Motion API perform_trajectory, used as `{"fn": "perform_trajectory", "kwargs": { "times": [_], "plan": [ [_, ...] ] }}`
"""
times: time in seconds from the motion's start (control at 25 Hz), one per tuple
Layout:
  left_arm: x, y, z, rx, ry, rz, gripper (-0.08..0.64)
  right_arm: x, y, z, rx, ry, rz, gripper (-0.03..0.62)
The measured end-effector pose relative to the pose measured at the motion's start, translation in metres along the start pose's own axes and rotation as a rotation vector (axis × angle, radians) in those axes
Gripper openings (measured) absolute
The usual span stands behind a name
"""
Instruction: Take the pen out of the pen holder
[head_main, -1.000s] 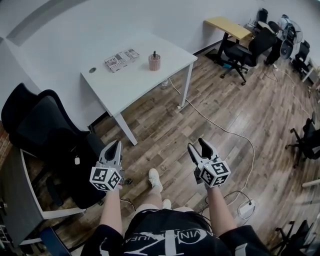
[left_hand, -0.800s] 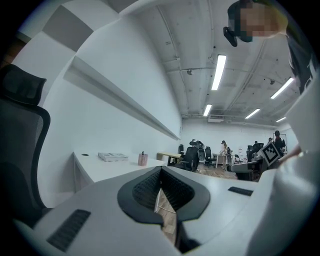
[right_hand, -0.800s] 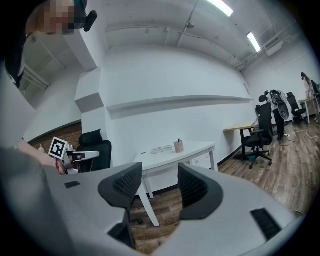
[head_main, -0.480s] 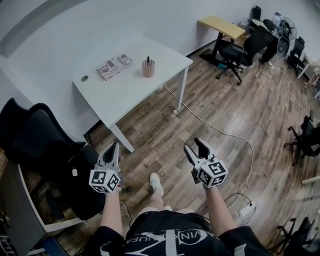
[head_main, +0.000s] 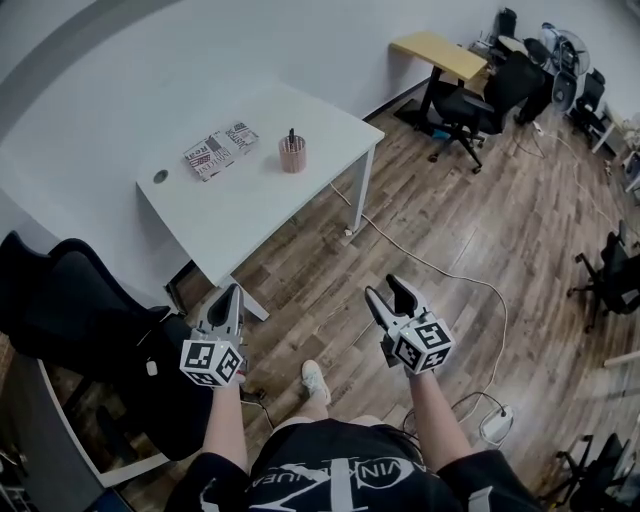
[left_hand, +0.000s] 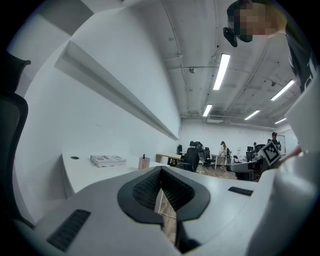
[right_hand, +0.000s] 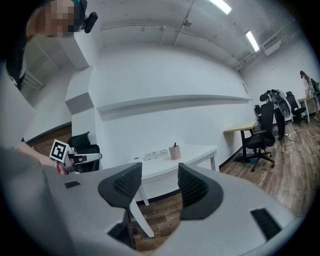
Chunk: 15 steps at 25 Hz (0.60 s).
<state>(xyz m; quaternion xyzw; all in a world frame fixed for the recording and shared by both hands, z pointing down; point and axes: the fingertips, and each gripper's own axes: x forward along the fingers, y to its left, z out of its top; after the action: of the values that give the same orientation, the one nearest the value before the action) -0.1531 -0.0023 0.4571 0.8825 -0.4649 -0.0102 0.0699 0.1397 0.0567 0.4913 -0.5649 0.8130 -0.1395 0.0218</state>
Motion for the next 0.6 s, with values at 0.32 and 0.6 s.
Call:
{"fn": "perform_trajectory", "kwargs": {
  "times": [0.32, 0.6],
  "plan": [
    [0.048, 0.033, 0.012, -0.004, 0.003, -0.011, 0.014, 0.05, -0.017, 0.019, 0.005, -0.004, -0.014, 0.215],
    [0.087, 0.066, 0.014, -0.006, 0.007, -0.016, 0.014, 0.102, -0.031, 0.025, 0.018, -0.001, -0.02, 0.215]
  ]
}}
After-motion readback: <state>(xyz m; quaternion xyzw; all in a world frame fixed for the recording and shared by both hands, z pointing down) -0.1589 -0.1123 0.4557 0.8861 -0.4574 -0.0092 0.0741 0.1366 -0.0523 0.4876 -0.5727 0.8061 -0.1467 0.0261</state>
